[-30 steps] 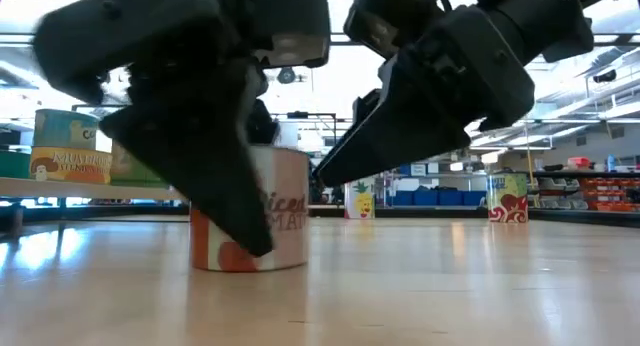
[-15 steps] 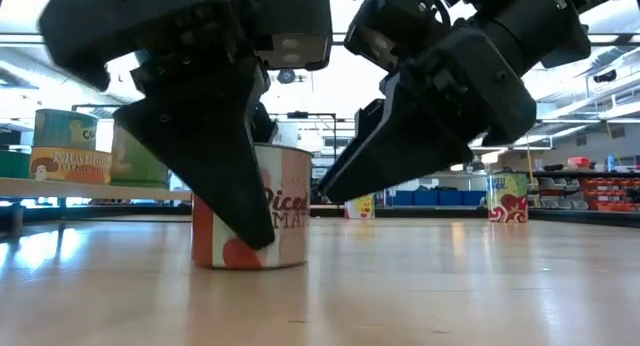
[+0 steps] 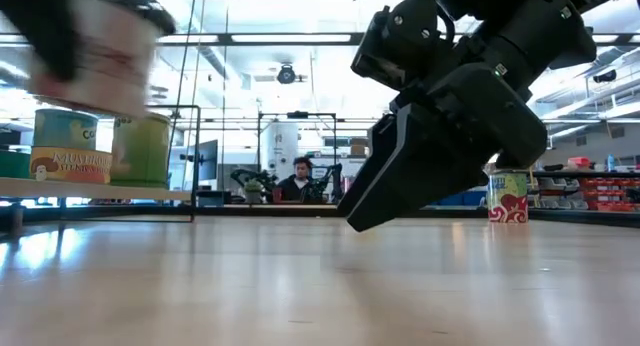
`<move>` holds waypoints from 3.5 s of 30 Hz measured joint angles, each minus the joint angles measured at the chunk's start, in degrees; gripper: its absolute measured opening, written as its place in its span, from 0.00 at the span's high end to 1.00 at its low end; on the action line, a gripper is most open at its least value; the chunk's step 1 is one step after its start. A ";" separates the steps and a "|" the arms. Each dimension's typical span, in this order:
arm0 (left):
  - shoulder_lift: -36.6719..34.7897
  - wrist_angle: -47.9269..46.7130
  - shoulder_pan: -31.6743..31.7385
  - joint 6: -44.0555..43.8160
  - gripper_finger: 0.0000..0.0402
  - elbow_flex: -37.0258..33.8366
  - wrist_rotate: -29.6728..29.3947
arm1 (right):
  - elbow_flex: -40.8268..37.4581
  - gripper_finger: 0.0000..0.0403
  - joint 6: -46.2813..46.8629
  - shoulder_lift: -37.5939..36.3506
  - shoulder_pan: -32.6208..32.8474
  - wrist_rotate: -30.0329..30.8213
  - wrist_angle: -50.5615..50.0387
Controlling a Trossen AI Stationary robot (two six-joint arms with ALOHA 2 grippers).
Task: Pick and place cans onto a shelf
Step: Put the canned tomatoes on the shelf
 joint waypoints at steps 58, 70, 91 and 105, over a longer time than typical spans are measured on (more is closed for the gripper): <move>-11.23 -11.90 -2.89 -55.57 0.30 -13.47 4.67 | 0.01 0.19 7.56 -0.07 -4.34 -3.72 -4.76; -10.81 -11.30 -3.21 -53.16 0.21 -13.47 4.35 | 0.00 0.19 7.78 -0.07 -2.60 -3.87 -5.16; -10.79 -10.02 -3.26 -53.26 0.31 -13.47 4.44 | 0.01 0.19 7.90 -0.07 -2.62 -4.77 -5.69; -10.79 -10.02 -3.26 -52.24 0.08 -13.47 5.54 | 0.02 0.19 7.93 -0.07 -2.64 -5.21 -5.81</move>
